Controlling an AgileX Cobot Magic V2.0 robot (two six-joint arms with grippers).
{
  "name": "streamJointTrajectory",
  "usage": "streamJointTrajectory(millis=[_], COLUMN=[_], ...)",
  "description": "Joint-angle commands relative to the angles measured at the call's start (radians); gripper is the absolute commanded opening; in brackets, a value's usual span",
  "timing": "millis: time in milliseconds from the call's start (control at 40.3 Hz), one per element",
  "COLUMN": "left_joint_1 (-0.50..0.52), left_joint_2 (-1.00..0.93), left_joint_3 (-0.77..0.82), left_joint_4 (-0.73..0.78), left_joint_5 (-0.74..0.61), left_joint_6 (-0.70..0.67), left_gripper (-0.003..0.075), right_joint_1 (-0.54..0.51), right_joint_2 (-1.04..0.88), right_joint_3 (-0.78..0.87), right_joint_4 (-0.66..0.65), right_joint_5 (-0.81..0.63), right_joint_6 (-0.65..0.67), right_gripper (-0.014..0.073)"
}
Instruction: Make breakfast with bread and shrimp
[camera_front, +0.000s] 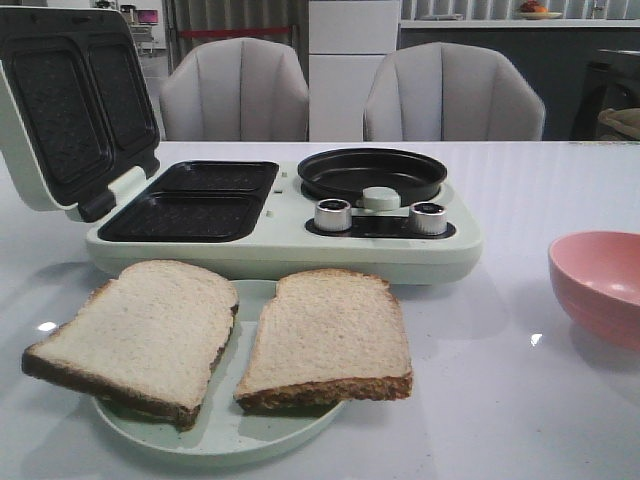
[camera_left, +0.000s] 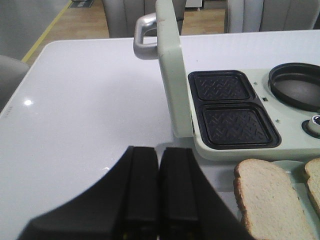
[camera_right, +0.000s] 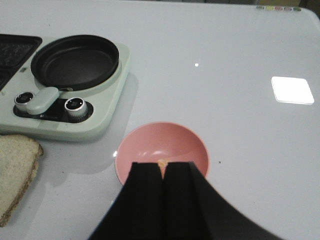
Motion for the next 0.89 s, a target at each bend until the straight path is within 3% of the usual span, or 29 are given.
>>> streamJointTrajectory(millis=[0,99,174,298,372,447,596,744,869], left_joint_1=[-0.006,-0.006,-0.006,-0.006,-0.006,-0.008,-0.05,-0.226,-0.39], left_joint_2=[0.024,0.028,0.028,0.031,0.035,0.044,0.076,0.168,0.26], left_joint_3=[-0.012,-0.003,0.0,0.0,0.0,0.0,0.0,0.0,0.0], left_joint_4=[-0.011,-0.011,-0.011,-0.011,-0.007,-0.007,-0.005,-0.002,0.125], left_joint_5=[-0.094,-0.094,-0.094,-0.094,-0.094,-0.09,-0.096,-0.105,-0.094], left_joint_6=[-0.005,-0.005,-0.005,-0.005,-0.005,-0.005,0.052,0.225,0.268], left_gripper=[0.01,0.0106,0.0153,0.039,0.0572,0.0644,0.0628,0.06,0.058], right_joint_1=[0.001,0.001,0.001,0.001,0.001,0.001,0.001,0.001,0.001], right_joint_2=[0.06,0.1,0.123,0.15,0.157,0.162,0.164,0.164,0.164], right_joint_3=[-0.034,-0.034,-0.034,-0.034,-0.034,-0.034,-0.034,-0.034,-0.034], right_joint_4=[0.005,0.005,0.005,0.005,0.005,0.005,0.005,0.005,0.005], right_joint_5=[-0.069,-0.061,-0.052,-0.044,-0.044,-0.043,-0.041,-0.041,-0.041], right_joint_6=[-0.008,-0.008,-0.008,-0.008,-0.008,-0.008,-0.008,-0.008,-0.008], right_gripper=[0.0035,0.0045,0.0107,0.0315,0.0412,0.0456,0.0454,0.0454,0.0454])
